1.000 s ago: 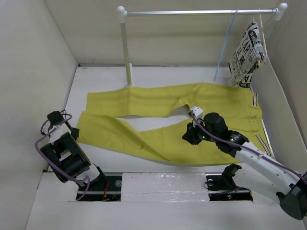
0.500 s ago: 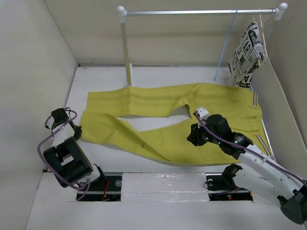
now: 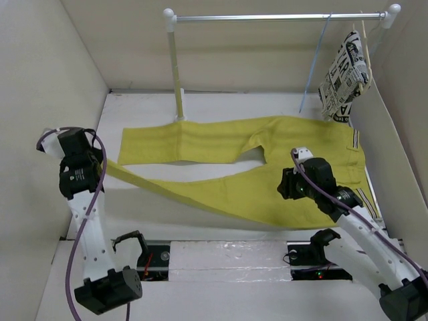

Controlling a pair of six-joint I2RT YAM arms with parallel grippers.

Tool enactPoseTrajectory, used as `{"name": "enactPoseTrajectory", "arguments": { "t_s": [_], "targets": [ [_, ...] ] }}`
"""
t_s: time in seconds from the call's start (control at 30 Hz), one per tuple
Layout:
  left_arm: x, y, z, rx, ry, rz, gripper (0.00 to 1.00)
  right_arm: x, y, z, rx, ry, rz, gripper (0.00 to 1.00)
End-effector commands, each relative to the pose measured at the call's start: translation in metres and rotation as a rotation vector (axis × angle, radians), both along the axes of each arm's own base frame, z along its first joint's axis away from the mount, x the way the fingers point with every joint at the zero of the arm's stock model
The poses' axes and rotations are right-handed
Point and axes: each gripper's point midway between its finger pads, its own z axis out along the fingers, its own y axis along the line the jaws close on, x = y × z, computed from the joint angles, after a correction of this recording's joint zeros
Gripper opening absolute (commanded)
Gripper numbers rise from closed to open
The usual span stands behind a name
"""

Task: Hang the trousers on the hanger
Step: Flatten out the trousers at the center of the board, then fold the trousers at the center of the board.

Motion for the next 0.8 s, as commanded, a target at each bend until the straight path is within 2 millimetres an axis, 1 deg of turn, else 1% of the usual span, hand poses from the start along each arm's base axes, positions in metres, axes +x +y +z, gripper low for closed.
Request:
{"name": "enactPoseTrajectory", "arguments": {
  "t_s": [0.0,0.03,0.13,0.17,0.2,0.27,0.3,0.33,0.37,0.4,0.43,0.47,0.5,0.53,0.57,0.6,0.63,0.67,0.7,0.73,0.77],
  "targets": [
    [-0.031,0.001,0.021,0.060,0.027,0.046,0.00,0.001,0.004,0.003,-0.001,0.002,-0.006,0.49],
    [-0.032,0.000,0.024,0.063,0.019,0.046,0.00,0.001,0.004,0.003,-0.001,0.002,-0.006,0.49],
    [-0.040,-0.003,0.041,0.125,0.004,0.041,0.00,0.003,0.004,0.007,0.000,0.025,-0.016,0.50],
    [-0.040,-0.003,0.056,0.149,-0.023,0.038,0.00,0.007,0.002,0.012,0.005,0.019,-0.034,0.50],
    [-0.039,-0.005,0.066,0.189,-0.036,0.019,0.00,0.014,-0.006,0.013,0.000,0.016,-0.075,0.50],
    [-0.034,-0.013,0.082,0.215,-0.075,-0.021,0.00,0.024,-0.013,0.017,-0.006,0.008,-0.093,0.50],
    [-0.030,-0.021,0.085,0.219,-0.091,-0.064,0.00,0.037,0.005,0.028,0.055,-0.023,-0.003,0.44],
    [-0.031,-0.025,0.088,0.221,-0.105,-0.082,0.00,0.042,0.015,0.031,0.072,-0.031,0.047,0.38],
    [-0.031,-0.029,0.082,0.221,-0.099,-0.093,0.00,0.043,0.029,0.033,0.089,-0.016,0.088,0.30],
    [-0.030,-0.033,0.080,0.222,-0.103,-0.109,0.00,0.056,0.047,0.054,0.105,-0.066,0.131,0.06],
    [-0.031,-0.040,0.079,0.222,-0.118,-0.138,0.00,0.050,0.079,0.043,0.062,-0.030,0.227,0.00],
    [-0.029,-0.044,0.069,0.222,-0.102,-0.160,0.00,0.053,0.088,0.042,0.008,-0.035,0.230,0.00],
    [-0.025,-0.048,0.069,0.223,-0.115,-0.181,0.00,0.064,0.085,0.050,-0.069,-0.058,0.157,0.00],
    [-0.024,-0.052,0.069,0.224,-0.121,-0.201,0.00,0.064,0.089,0.041,-0.088,-0.019,0.139,0.00],
    [-0.021,-0.055,0.076,0.239,-0.137,-0.230,0.00,0.059,0.084,0.030,-0.042,0.023,0.042,0.00],
    [-0.021,-0.055,0.076,0.239,-0.138,-0.230,0.00,0.059,0.084,0.030,-0.042,0.023,0.041,0.00],
    [-0.019,-0.060,0.084,0.260,-0.152,-0.264,0.00,0.062,0.066,0.034,0.016,0.028,-0.074,0.00],
    [-0.020,-0.060,0.089,0.274,-0.157,-0.262,0.00,0.062,0.045,0.026,0.009,0.044,-0.173,0.05],
    [-0.021,-0.061,0.095,0.288,-0.167,-0.270,0.00,0.054,0.022,0.005,-0.001,0.092,-0.254,0.09],
    [-0.022,-0.065,0.106,0.310,-0.186,-0.282,0.00,0.051,0.003,0.010,0.056,0.074,-0.340,0.15],
    [-0.023,-0.065,0.110,0.341,-0.186,-0.294,0.00,0.053,-0.035,0.005,0.072,0.081,-0.482,0.27]
  ]
}}
